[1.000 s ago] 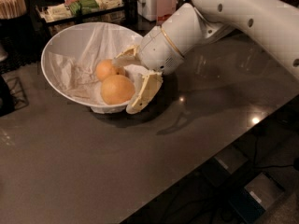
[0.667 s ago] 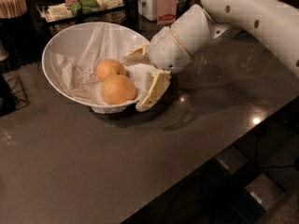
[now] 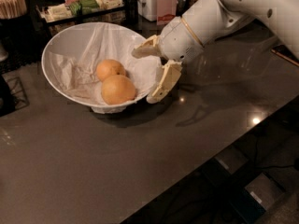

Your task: Pick orange from white bowl

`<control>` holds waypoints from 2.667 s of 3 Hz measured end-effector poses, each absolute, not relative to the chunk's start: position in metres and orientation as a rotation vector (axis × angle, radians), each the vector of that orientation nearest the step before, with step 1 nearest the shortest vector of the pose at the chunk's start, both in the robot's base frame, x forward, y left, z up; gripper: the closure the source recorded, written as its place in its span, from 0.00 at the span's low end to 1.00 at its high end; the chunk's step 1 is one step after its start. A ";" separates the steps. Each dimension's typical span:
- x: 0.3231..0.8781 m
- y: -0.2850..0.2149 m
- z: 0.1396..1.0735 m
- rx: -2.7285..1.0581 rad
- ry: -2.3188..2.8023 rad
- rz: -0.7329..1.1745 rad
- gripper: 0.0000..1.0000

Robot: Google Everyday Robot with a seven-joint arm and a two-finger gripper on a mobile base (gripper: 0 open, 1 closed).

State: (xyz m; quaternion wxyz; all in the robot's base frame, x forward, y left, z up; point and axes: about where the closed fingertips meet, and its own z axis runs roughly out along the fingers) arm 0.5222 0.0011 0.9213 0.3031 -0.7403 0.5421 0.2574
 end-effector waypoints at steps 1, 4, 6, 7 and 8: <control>0.522 0.001 0.921 -1.962 1.437 0.682 0.23; 0.514 0.006 1.006 -2.087 1.371 0.479 0.56; 0.514 0.010 1.008 -2.087 1.358 0.479 0.25; 0.519 0.013 1.002 -2.070 1.363 0.497 0.11; 0.526 0.017 0.997 -2.065 1.369 0.515 0.14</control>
Offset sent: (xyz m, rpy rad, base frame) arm -0.0035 -0.0062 0.0014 -0.0026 0.0025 -0.0127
